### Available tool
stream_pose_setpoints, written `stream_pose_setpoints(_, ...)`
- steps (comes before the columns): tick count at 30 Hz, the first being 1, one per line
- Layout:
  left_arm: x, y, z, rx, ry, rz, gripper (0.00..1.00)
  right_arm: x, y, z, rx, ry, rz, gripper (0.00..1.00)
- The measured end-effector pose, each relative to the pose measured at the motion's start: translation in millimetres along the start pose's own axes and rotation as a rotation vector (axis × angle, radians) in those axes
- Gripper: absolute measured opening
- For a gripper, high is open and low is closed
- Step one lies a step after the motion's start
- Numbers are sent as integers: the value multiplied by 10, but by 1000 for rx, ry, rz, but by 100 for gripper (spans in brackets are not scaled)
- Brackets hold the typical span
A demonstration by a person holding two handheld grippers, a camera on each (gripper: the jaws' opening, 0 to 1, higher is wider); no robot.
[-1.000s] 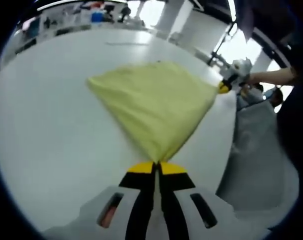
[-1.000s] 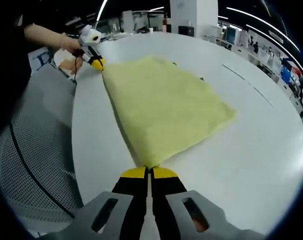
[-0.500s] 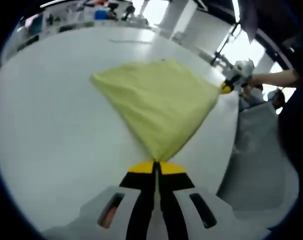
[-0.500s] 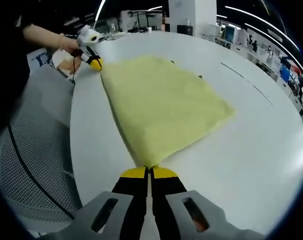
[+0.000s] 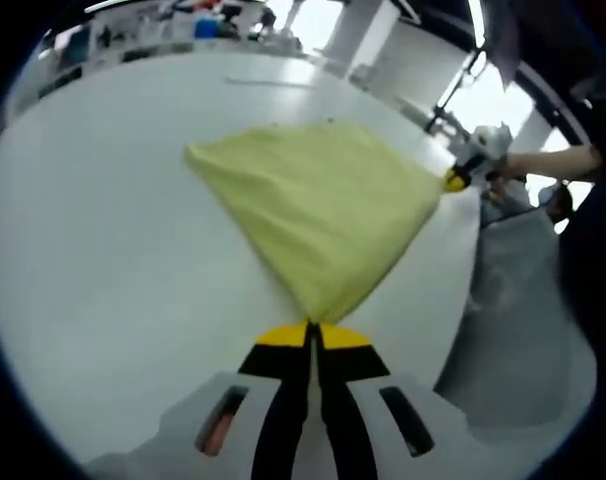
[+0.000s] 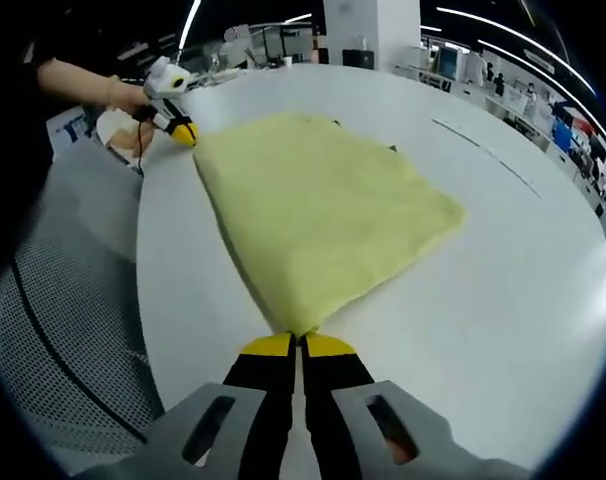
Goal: Fold the garment on the visible template until the final outline fits inside the template.
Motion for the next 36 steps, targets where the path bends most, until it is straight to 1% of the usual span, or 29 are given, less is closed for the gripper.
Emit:
stream_pose_setpoints(6,17,-27,13,-2,-18,9,0,-31,-23,28,-8,19,-36,3)
stream_pose_setpoints(12,22,-74,87,-8,-43,17,6,-58,-5,109,-7,49,-48,2)
stream_pose_setpoints(14,29,-94,123,-14,-56,18,9,-70,-14,138,-13,61,-51,3)
stream_pose_setpoints(17,29,-132,196,-18,-80,32,14,-117,-45,217,-21,107,-63,3)
stream_pose_setpoints(19,48,-153,252,-21,-115,36,17,-157,-71,282,-17,151,-64,4)
stream_pose_setpoints(21,27,-198,322,-38,-130,48,21,-168,-130,340,-36,179,-73,7)
stream_pose_setpoints(23,-2,-251,399,-59,-144,51,27,-178,-203,401,-67,211,-90,16)
stream_pose_setpoints(25,-34,-285,468,-70,-154,55,32,-148,-276,466,-93,222,-100,20)
stream_pose_setpoints(26,-38,-283,481,-68,-157,59,34,-126,-301,499,-98,228,-104,21)
stream_pose_setpoints(27,-49,-267,523,-51,-167,71,35,-112,-321,519,-105,231,-113,23)
stream_pose_setpoints(29,-74,-269,581,-47,-180,63,38,-60,-366,572,-121,233,-132,26)
stream_pose_setpoints(31,-128,-290,657,-56,-185,64,42,-8,-392,626,-126,235,-145,29)
stream_pose_setpoints(32,-146,-301,688,-63,-186,66,44,11,-388,651,-120,238,-156,34)
stream_pose_setpoints(33,-167,-319,722,-75,-187,71,47,32,-351,685,-101,249,-199,38)
stream_pose_setpoints(35,-219,-354,791,-98,-188,79,53,74,-361,752,-116,254,-207,45)
stream_pose_setpoints(36,-250,-365,835,-107,-188,83,56,93,-366,781,-125,258,-212,47)
Point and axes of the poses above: the point that each gripper's makers call its tool centre point, and the gripper's own axes: z roughly backward along the fingers, x roughly to its left, y roughly out of its underside, the point moved 2 cm from there along z, roughly backward along the fingers, and after that the axes turned 2 degrees about -z, right-handed, at the moved point
